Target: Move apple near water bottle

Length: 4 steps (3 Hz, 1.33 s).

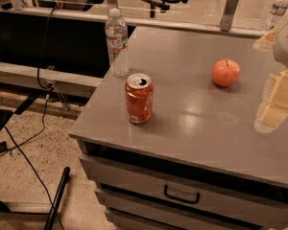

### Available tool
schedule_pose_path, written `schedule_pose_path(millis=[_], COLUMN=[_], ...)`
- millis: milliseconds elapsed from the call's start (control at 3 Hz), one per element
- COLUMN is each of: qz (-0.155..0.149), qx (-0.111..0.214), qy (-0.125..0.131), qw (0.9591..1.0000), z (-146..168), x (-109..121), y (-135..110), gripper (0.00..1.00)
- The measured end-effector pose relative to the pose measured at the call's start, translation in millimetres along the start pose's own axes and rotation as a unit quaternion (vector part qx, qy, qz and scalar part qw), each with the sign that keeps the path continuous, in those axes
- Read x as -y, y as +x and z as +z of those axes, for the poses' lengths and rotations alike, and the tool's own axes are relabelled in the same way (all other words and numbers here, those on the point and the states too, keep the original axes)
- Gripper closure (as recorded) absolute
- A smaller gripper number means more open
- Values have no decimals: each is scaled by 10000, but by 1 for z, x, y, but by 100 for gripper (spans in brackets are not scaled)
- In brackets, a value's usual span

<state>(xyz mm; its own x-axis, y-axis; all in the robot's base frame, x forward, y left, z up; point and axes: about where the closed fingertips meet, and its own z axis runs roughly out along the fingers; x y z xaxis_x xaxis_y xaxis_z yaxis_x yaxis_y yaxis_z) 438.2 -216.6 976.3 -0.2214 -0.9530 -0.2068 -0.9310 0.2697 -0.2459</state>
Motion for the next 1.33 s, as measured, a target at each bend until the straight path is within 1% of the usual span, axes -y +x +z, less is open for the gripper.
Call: schedule_pose_path(millis=[333, 667, 1000, 1333], qz=[0, 61, 170, 332], qx=[0, 67, 107, 194], qy=[1, 140, 412, 539], qw=[10000, 9999, 9989, 9978], z=[0, 1, -2, 2], x=[0, 21, 61, 101], y=[0, 5, 10, 15], gripper=[0, 0, 0, 0])
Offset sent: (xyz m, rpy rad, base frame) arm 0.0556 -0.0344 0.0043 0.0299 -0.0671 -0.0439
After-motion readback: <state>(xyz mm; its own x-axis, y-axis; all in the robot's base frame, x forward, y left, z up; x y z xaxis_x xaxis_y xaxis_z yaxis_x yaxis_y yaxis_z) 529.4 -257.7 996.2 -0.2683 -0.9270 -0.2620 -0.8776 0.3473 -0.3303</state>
